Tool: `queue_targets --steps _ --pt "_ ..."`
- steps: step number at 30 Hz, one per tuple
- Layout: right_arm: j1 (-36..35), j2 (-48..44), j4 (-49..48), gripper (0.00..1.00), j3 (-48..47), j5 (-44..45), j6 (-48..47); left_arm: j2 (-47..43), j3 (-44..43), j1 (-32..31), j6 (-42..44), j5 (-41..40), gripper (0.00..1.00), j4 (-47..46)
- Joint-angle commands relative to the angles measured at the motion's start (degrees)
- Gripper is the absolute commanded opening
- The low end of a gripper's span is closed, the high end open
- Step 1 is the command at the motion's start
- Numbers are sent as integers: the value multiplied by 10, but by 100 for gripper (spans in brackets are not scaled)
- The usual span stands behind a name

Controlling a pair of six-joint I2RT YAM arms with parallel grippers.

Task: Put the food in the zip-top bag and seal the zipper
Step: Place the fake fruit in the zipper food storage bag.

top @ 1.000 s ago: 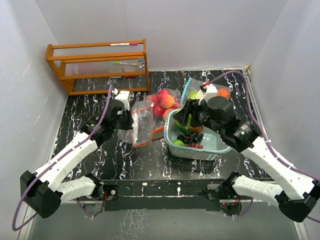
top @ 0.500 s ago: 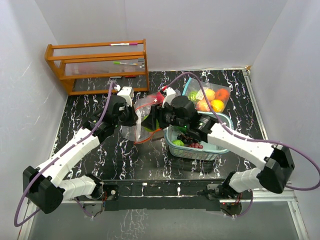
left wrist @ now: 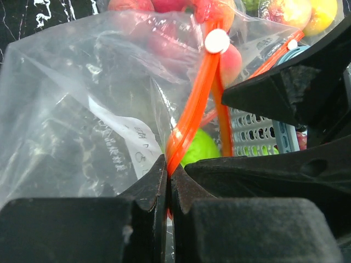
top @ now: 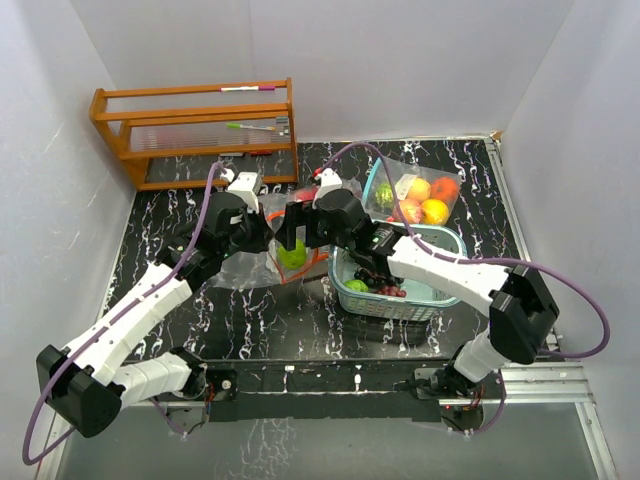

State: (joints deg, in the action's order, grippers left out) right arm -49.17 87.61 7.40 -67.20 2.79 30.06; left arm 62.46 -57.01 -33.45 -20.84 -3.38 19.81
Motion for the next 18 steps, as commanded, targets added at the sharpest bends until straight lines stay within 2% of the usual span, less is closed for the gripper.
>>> queue_targets --steps 1,8,11,18 --pt "-8 -29 -40 98 -36 23 -18 -18 -6 2 1 -1 0 7" --pt "-19 -84 -2 98 -34 22 -15 -17 2 2 1 -12 0 3" --pt "-21 -131 48 98 -25 66 -16 -15 0 2 3 -9 0 6" --pt "-21 -257 236 98 16 200 12 -32 5 2 0 -16 0 19"
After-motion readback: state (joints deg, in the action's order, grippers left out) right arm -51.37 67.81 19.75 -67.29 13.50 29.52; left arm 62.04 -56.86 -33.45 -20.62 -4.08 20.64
